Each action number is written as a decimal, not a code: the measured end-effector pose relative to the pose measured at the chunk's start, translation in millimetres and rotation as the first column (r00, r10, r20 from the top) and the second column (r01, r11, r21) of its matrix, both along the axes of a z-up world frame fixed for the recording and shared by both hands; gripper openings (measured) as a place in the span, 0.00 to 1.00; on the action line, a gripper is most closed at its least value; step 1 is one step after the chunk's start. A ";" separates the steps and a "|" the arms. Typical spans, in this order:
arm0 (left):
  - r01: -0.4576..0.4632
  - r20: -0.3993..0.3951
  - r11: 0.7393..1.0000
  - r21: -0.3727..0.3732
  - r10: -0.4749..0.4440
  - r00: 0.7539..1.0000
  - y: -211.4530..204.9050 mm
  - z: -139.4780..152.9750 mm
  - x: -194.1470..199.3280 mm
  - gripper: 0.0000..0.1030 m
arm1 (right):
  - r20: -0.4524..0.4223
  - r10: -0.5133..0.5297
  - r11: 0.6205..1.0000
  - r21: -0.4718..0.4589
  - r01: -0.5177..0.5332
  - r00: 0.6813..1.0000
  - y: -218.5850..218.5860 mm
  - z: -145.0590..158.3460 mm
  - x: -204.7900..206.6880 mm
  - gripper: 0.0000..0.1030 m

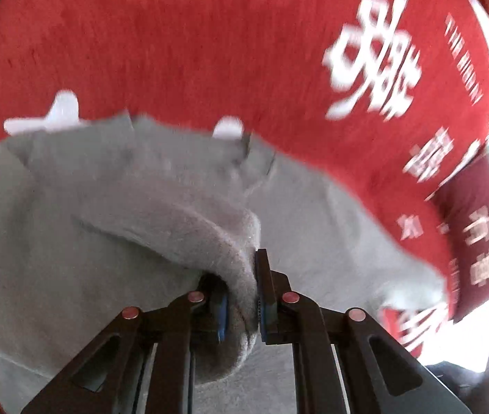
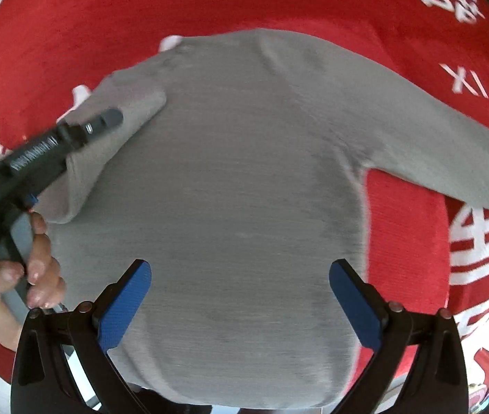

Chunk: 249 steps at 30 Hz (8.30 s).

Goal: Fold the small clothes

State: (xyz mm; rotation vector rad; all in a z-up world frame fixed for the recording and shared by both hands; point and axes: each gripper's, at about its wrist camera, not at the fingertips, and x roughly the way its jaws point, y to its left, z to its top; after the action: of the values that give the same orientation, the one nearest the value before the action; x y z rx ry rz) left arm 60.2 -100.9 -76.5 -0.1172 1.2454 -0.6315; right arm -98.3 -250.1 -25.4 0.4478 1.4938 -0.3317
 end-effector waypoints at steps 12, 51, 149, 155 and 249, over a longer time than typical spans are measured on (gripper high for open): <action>-0.053 0.162 0.984 0.167 0.026 0.986 70.3 61.1 -9.8 0.89 | 0.060 0.136 0.987 -0.098 -0.130 0.989 11.1 16.8 46.7 1.00; -0.365 0.231 0.785 0.501 0.285 0.930 168.1 3.2 58.3 0.89 | 0.393 -0.168 0.972 0.219 0.086 0.904 -64.6 13.1 113.4 0.07; 0.287 -0.098 0.880 0.379 -0.270 0.958 -109.0 12.1 -85.4 0.89 | 0.304 -0.754 0.656 0.324 0.681 0.582 -270.8 4.9 -207.5 0.78; 0.303 -0.085 0.878 0.370 -0.293 0.952 -137.8 13.1 -98.5 0.89 | 0.362 -0.823 0.565 0.431 0.704 0.438 -297.0 1.0 -221.6 0.78; -0.125 0.058 0.942 0.312 0.112 0.992 150.0 31.1 11.3 0.89 | 0.128 -0.329 0.918 0.275 0.285 0.936 -47.1 -28.1 6.4 0.41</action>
State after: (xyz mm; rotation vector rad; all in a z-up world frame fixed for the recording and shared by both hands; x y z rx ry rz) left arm 71.5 49.1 -45.5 0.0867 1.2752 -0.3223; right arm -91.9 -297.2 -53.5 0.9010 1.2987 -0.3416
